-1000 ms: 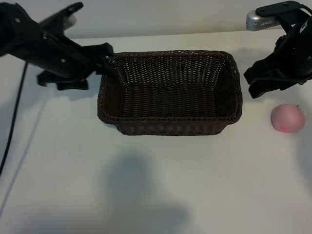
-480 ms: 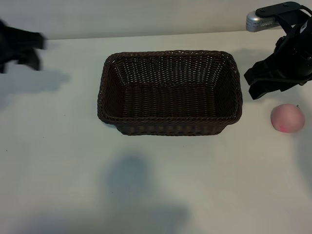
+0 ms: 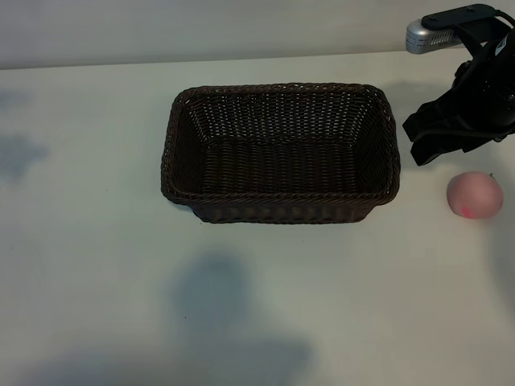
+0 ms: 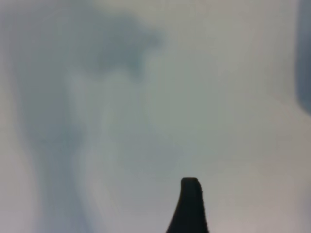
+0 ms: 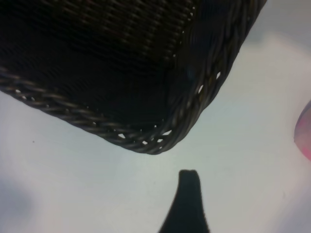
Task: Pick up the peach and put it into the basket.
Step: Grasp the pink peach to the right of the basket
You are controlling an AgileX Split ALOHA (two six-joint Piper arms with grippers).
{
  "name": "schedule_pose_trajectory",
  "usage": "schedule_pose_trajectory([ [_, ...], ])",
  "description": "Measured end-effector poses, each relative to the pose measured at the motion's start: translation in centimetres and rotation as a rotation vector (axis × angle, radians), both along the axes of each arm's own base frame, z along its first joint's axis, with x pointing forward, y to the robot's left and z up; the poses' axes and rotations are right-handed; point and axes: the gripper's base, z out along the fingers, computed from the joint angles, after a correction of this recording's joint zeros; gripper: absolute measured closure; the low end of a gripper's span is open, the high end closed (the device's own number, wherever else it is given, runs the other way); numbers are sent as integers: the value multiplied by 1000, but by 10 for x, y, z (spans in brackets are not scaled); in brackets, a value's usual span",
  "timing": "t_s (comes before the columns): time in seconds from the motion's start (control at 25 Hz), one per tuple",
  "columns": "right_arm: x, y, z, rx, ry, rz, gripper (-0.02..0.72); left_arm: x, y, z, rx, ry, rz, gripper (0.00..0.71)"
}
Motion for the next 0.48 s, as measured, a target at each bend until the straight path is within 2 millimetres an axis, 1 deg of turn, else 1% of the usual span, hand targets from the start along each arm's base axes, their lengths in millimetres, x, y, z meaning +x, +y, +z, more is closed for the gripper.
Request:
schedule_pose_trajectory([
  [0.08,0,0,0,0,1,0,108,-29,-6,9,-5,-69,-24,113],
  [0.16,0,0,0,2,1,0,108,-56,-10,12,2,-123,-29,114],
  [0.2,0,0,0,2,2,0,108,-72,-12,11,7,-152,-30,114],
  [0.24,0,0,0,2,2,0,108,-92,-15,11,14,-193,-30,114],
  [0.36,0,0,0,2,2,0,108,-128,-19,-1,31,-244,-32,116],
  [0.48,0,0,0,2,2,0,108,-158,-20,-15,72,-288,-8,116],
])
